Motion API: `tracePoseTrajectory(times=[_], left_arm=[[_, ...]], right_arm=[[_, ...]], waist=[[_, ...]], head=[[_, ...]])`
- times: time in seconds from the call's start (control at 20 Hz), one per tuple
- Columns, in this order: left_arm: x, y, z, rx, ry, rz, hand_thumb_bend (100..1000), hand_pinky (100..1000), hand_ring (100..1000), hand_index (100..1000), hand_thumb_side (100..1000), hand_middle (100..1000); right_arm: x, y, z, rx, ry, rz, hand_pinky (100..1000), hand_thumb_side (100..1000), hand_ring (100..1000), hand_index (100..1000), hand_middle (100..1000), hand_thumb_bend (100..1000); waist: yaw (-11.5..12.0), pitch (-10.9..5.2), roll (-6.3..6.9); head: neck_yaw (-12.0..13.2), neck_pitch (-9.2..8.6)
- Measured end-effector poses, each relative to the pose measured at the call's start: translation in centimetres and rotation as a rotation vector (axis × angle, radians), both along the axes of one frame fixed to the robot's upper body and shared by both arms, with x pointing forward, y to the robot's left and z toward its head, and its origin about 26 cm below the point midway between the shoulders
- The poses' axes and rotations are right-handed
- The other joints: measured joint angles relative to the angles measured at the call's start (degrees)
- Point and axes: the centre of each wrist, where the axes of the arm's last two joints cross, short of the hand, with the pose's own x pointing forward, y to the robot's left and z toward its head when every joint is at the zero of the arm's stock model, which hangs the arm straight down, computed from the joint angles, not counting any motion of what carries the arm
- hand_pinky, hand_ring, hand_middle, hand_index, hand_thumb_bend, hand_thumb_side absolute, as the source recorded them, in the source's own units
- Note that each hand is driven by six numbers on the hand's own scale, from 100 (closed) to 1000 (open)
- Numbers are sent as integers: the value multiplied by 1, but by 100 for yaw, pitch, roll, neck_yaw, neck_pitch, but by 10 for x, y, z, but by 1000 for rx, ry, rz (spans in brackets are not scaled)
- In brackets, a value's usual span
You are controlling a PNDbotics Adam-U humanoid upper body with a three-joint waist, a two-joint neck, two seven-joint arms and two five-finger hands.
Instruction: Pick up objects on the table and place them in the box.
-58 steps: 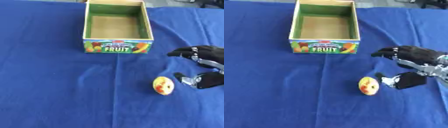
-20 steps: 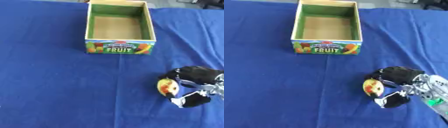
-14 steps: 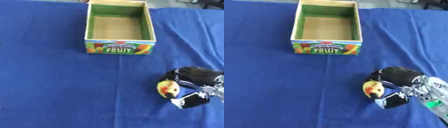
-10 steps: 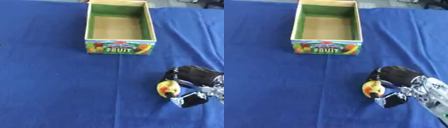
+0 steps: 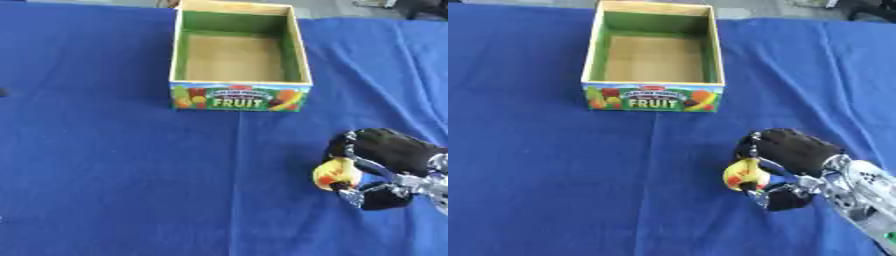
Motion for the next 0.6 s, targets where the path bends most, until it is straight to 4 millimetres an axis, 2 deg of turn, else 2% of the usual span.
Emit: tracePoseTrajectory(times=[0.2, 0.25, 0.3, 0.6], left_arm=[[0, 0, 0, 2, 2, -1, 100, 448, 574, 790, 964, 563], [0, 0, 0, 3, 3, -1, 100, 448, 574, 790, 964, 563], [0, 0, 0, 4, 3, -2, 100, 448, 574, 790, 963, 564], [0, 0, 0, 6, 6, -3, 100, 448, 574, 790, 963, 564]], right_arm=[[3, 1, 7, 42, -48, 20, 520, 175, 503, 517, 482, 100], [4, 0, 10, 54, -60, 25, 518, 263, 500, 514, 483, 100], [5, 0, 12, 65, -73, 30, 517, 181, 498, 513, 480, 100], [11, -2, 33, 127, -169, 55, 511, 198, 486, 501, 474, 100]], waist=[[-18, -1, -6], [-23, -1, -9], [-24, -1, -11], [-17, -2, -13]], head=[[0, 0], [-1, 0], [-1, 0], [-2, 2]])
